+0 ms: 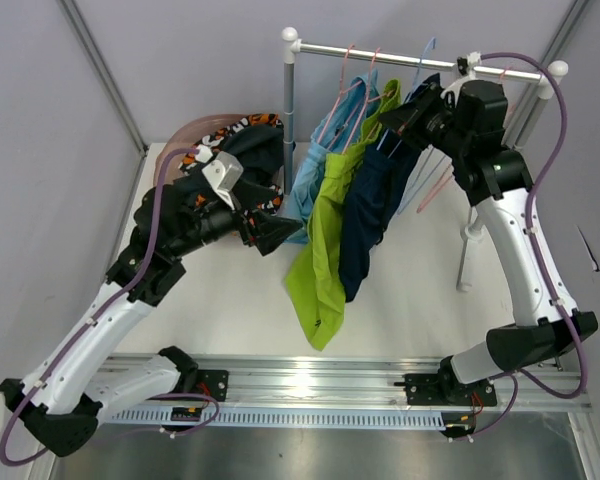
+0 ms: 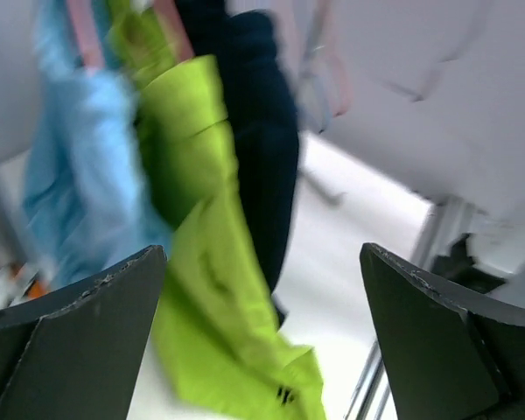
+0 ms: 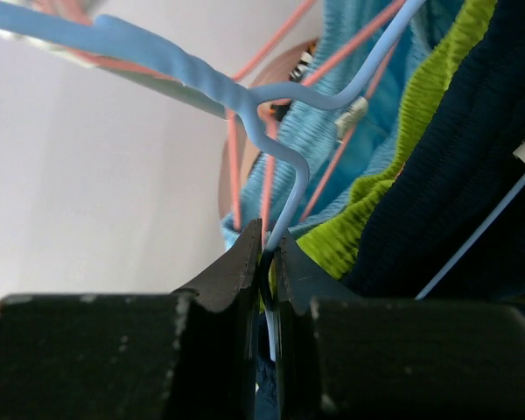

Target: Remove the shorts from the hanger

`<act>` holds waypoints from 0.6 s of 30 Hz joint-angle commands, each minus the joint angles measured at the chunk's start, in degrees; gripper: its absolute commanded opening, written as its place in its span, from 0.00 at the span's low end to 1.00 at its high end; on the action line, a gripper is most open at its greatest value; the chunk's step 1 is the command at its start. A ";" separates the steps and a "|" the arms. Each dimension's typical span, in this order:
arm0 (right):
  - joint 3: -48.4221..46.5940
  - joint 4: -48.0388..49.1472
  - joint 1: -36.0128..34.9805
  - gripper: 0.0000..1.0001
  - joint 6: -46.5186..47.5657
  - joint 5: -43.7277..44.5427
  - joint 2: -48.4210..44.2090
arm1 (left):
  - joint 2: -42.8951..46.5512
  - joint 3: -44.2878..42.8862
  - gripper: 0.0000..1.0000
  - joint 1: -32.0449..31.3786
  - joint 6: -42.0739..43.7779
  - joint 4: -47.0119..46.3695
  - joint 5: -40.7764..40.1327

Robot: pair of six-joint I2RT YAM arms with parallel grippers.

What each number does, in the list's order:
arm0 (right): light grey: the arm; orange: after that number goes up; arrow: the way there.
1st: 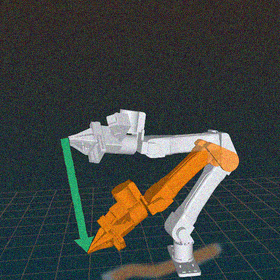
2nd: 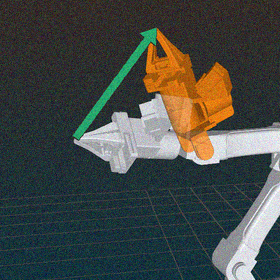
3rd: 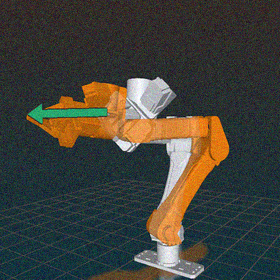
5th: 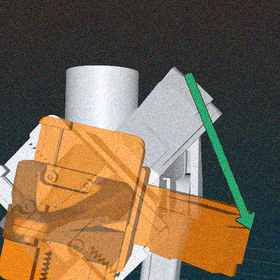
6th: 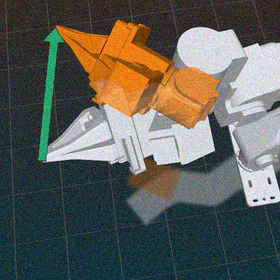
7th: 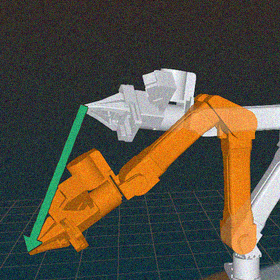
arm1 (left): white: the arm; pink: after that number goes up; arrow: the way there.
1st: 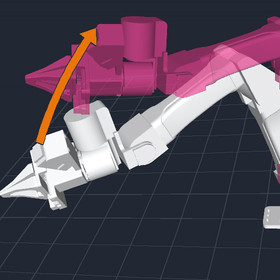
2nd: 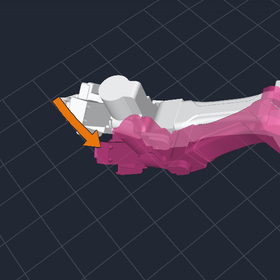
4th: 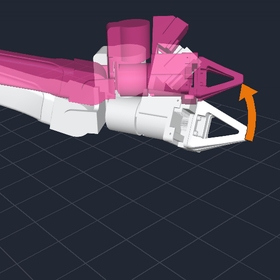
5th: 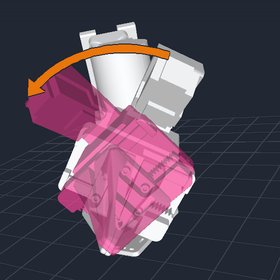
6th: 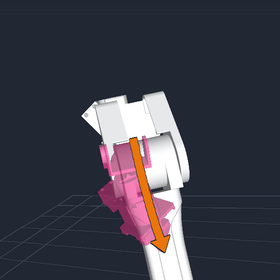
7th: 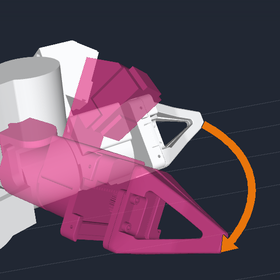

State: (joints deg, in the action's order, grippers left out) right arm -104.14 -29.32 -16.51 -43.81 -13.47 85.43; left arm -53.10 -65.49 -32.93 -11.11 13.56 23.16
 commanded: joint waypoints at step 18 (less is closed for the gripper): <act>-9.86 -0.82 -0.27 0.00 -3.03 -3.84 -11.15 | -23.44 -5.95 0.99 -16.90 -3.21 -26.13 3.57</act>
State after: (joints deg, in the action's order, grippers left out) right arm -111.33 -35.59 -16.56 -45.69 -15.18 78.19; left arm -74.32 -66.81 -48.71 -13.91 -7.55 28.67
